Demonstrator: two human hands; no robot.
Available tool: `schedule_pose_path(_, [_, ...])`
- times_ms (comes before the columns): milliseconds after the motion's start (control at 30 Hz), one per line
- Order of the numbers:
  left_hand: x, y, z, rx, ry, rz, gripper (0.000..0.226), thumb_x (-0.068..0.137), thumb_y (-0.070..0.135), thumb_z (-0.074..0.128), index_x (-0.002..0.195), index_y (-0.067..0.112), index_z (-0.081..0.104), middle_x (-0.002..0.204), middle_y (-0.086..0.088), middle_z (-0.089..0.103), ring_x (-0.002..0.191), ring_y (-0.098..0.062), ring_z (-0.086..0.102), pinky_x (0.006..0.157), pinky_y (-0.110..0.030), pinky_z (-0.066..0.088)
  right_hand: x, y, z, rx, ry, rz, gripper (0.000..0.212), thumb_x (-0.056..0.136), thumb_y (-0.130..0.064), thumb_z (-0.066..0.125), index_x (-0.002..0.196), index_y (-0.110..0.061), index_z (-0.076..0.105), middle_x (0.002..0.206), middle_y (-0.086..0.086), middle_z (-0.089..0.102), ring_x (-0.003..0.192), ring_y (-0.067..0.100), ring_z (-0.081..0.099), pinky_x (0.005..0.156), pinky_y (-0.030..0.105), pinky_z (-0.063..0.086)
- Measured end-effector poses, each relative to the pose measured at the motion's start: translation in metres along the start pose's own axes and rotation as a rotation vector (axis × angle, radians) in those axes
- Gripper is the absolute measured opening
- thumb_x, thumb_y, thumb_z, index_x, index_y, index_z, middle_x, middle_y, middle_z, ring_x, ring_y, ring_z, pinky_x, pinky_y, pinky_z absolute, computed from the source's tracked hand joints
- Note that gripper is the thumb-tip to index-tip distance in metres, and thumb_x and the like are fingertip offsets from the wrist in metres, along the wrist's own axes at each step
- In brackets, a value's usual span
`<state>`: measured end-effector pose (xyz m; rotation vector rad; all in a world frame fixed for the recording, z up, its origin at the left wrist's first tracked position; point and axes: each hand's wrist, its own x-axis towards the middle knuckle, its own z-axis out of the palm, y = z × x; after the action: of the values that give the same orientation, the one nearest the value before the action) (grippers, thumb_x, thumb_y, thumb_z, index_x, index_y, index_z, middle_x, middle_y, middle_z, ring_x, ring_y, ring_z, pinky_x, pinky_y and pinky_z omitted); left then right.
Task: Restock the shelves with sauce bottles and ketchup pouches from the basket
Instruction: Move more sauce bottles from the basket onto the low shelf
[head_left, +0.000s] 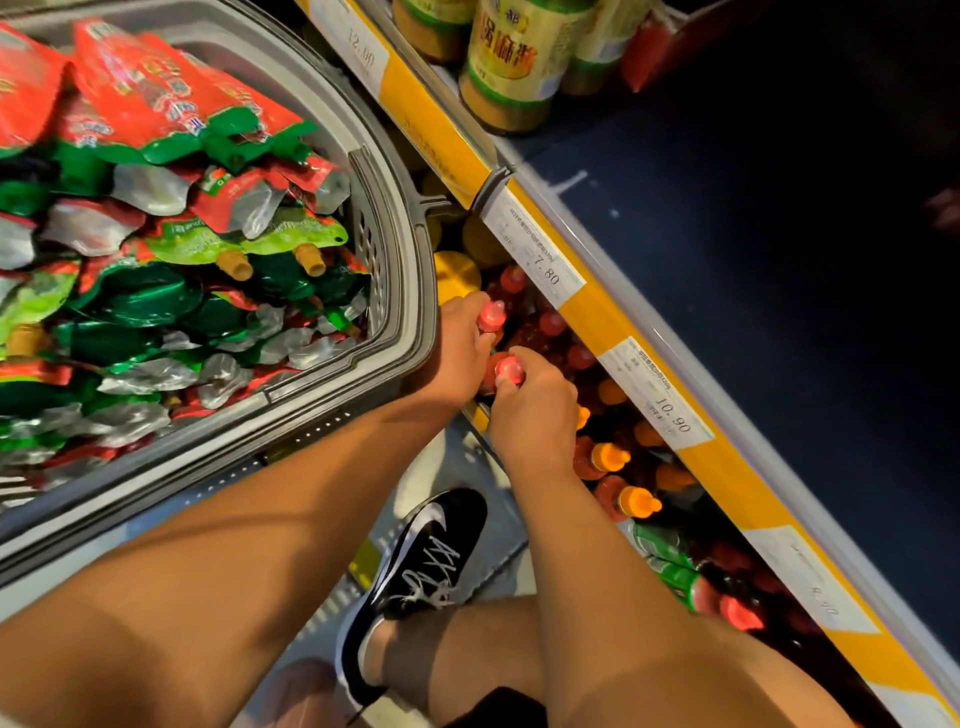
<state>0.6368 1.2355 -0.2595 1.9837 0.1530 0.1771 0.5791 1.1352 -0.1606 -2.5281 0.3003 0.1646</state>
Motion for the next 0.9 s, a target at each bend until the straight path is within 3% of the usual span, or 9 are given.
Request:
schedule_pose_path(200, [0.001, -0.008, -0.002, -0.028, -0.031, 0.049, 0.024, 0.085, 0.013, 0.059, 0.073, 0.031, 0.051, 0.064, 0.007, 0.051, 0.061, -0.018, 0.053, 0.058, -0.053, 0.046, 0.006, 0.005, 0.002, 0.035, -0.024, 0.032, 0.016, 0.104, -0.024, 0.051, 0.102, -0.022, 0.066, 0.084, -0.001, 0.065, 0.075, 0.018, 0.056, 0.059, 0.028, 0.034])
schedule_pose_path(367, [-0.011, -0.023, -0.009, 0.021, -0.013, 0.123, 0.026, 0.093, 0.013, 0.062, 0.098, 0.038, 0.058, 0.096, 0.018, 0.054, 0.09, -0.01, 0.059, 0.078, -0.037, 0.051, 0.008, 0.006, 0.006, 0.041, 0.007, -0.005, 0.015, 0.106, -0.024, 0.052, 0.105, -0.026, 0.066, 0.087, -0.003, 0.065, 0.077, 0.017, 0.059, 0.068, 0.033, 0.049])
schedule_pose_path(533, [-0.01, -0.027, -0.009, 0.181, -0.03, 0.187, 0.026, 0.09, 0.021, 0.057, 0.096, 0.045, 0.053, 0.095, 0.018, 0.051, 0.09, -0.006, 0.057, 0.075, -0.029, 0.048, 0.01, 0.008, 0.006, 0.049, 0.046, -0.035, 0.012, 0.105, -0.024, 0.054, 0.108, -0.025, 0.066, 0.084, -0.008, 0.058, 0.077, 0.017, 0.057, 0.07, 0.033, 0.051])
schedule_pose_path(633, [-0.006, -0.026, -0.004, 0.185, -0.011, 0.198, 0.024, 0.089, 0.02, 0.056, 0.094, 0.043, 0.051, 0.092, 0.016, 0.052, 0.089, -0.006, 0.055, 0.076, -0.032, 0.047, 0.011, 0.01, 0.007, 0.05, 0.044, -0.047, 0.011, 0.104, -0.023, 0.055, 0.106, -0.023, 0.065, 0.081, -0.01, 0.055, 0.074, 0.015, 0.054, 0.069, 0.034, 0.051])
schedule_pose_path(733, [-0.002, -0.024, 0.0, 0.161, 0.004, 0.193, 0.021, 0.09, 0.017, 0.056, 0.092, 0.037, 0.051, 0.089, 0.014, 0.051, 0.085, -0.008, 0.053, 0.075, -0.036, 0.046, 0.012, 0.008, 0.006, 0.066, 0.039, -0.049, 0.013, 0.105, -0.024, 0.054, 0.108, -0.023, 0.067, 0.084, -0.009, 0.058, 0.076, 0.014, 0.053, 0.072, 0.032, 0.05])
schedule_pose_path(900, [-0.007, -0.024, -0.001, 0.19, 0.034, 0.159, 0.016, 0.089, 0.025, 0.057, 0.099, 0.036, 0.051, 0.094, 0.021, 0.044, 0.085, -0.003, 0.048, 0.077, -0.028, 0.045, 0.019, 0.006, 0.002, 0.065, -0.024, 0.004, 0.021, 0.106, -0.026, 0.051, 0.116, -0.021, 0.069, 0.108, 0.002, 0.072, 0.097, 0.022, 0.065, 0.086, 0.036, 0.053])
